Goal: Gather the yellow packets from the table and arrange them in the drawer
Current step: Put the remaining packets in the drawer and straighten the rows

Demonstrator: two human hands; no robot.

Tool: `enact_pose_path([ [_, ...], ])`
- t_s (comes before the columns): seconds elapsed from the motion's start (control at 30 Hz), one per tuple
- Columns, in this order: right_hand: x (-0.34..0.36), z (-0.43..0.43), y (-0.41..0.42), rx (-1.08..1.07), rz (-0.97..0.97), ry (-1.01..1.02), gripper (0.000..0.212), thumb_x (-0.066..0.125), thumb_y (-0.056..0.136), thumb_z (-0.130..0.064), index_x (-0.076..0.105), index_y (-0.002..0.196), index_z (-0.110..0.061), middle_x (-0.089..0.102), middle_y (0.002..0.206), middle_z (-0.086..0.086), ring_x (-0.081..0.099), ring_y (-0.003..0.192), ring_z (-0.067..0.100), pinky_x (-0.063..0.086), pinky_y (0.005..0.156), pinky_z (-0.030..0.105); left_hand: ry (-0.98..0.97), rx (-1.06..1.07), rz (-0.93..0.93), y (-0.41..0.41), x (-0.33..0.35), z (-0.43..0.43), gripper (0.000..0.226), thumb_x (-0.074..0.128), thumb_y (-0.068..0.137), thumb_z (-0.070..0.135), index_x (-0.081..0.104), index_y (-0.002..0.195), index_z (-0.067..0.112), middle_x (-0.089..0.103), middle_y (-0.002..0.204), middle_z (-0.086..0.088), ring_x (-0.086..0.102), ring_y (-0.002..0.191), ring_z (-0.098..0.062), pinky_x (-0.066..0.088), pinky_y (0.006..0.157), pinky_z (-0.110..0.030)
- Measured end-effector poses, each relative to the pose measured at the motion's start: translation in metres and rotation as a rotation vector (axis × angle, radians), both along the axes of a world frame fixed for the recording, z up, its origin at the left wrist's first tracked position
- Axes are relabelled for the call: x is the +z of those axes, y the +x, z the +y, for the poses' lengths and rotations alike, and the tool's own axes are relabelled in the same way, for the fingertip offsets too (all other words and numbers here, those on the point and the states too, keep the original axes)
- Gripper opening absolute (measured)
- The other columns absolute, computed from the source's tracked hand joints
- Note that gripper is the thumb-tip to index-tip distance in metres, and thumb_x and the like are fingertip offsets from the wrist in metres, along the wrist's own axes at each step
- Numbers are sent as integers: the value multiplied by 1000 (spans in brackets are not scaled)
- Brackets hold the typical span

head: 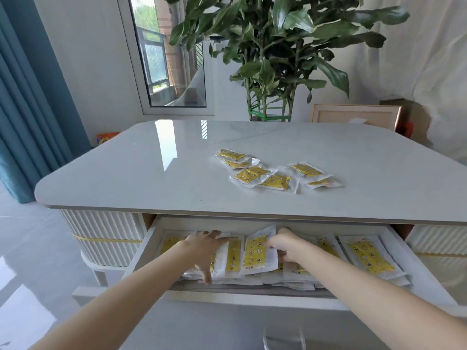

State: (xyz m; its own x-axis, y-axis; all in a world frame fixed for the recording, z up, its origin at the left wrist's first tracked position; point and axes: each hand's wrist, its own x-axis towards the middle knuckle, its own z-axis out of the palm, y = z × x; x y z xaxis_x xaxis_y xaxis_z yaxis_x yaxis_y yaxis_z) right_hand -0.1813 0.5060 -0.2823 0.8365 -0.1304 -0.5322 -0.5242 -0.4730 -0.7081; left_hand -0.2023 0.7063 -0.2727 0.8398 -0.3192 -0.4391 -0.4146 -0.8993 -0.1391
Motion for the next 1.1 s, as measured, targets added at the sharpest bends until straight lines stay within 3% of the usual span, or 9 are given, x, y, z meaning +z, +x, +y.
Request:
enact_pose_path([
  [0.1, -2, -3, 2, 89, -88, -169, 41, 70, 82, -8, 53, 119, -4, 61, 116, 11, 62, 104, 24, 53, 92, 36, -10, -9, 33, 1, -2, -7, 120, 81, 67, 39, -2, 152, 27, 3, 160, -2, 15, 146, -27, 32, 112, -48],
  [0.27, 7, -12, -8, 335, -251, -575, 50, 77, 77, -23, 54, 117, -5, 59, 101, 6, 59, 81, 18, 46, 56, 24, -33, -37, 60, 4, -6, -11, 119, 80, 69, 40, -3, 152, 24, -2, 160, -1, 7, 147, -25, 27, 115, -48],
  [0.37, 6, -17, -12, 443, -357, -673, 73, 79, 74, -25, 44, 135, -6, 51, 130, 13, 58, 110, 26, 50, 78, 29, -16, -37, 59, 8, -9, -14, 120, 80, 68, 41, -3, 152, 25, 2, 160, -1, 12, 146, -26, 33, 111, -49],
  [0.47, 4, -15, -15, 637, -343, -607, 75, 82, 70, -32, 48, 135, -20, 35, 145, 12, 38, 132, 31, 41, 104, 37, -10, -39, 67, 9, -10, -16, 120, 80, 68, 41, -4, 152, 26, 1, 160, -2, 13, 146, -27, 33, 111, -49],
  [0.57, 0, -10, -20, 875, -290, -644, 83, 84, 67, -33, 45, 140, -25, 37, 139, 6, 38, 129, 29, 40, 105, 43, 6, -40, 62, 10, -13, -16, 120, 80, 68, 42, -5, 152, 25, -1, 160, -3, 12, 146, -28, 31, 112, -50],
  [0.7, -2, -6, -24, 944, -289, -692, 91, 84, 70, -23, 35, 146, -20, 35, 145, 7, 39, 132, 29, 39, 107, 41, 14, -41, 58, 7, -14, -15, 120, 79, 69, 42, -7, 151, 25, -2, 160, -4, 13, 147, -29, 29, 113, -50],
  [0.87, 13, -12, -33, 934, -348, -638, 65, 76, 79, -24, 47, 138, -21, 45, 140, 5, 48, 124, 25, 44, 101, 39, -123, -3, 29, -5, -2, -12, 107, 75, 75, 40, 2, 152, 26, 10, 160, -2, 18, 146, -23, 29, 114, -46],
  [0.97, 28, -23, -45, 841, -420, -577, 38, 64, 87, -24, 60, 124, -25, 55, 121, 0, 61, 97, 21, 52, 80, 38, -195, 18, -68, -21, 10, -16, 79, 62, 86, 37, 17, 150, 31, 30, 153, 3, 36, 137, -17, 40, 106, -37],
  [1.1, 50, -43, -58, 729, -546, -486, 23, 59, 89, -23, 68, 110, -24, 64, 110, -6, 50, 68, 1, 42, 60, 22, -291, 47, -134, -38, 38, -26, 53, 55, 90, 36, 39, 141, 35, 47, 141, 11, 48, 125, -13, 43, 99, -34],
])
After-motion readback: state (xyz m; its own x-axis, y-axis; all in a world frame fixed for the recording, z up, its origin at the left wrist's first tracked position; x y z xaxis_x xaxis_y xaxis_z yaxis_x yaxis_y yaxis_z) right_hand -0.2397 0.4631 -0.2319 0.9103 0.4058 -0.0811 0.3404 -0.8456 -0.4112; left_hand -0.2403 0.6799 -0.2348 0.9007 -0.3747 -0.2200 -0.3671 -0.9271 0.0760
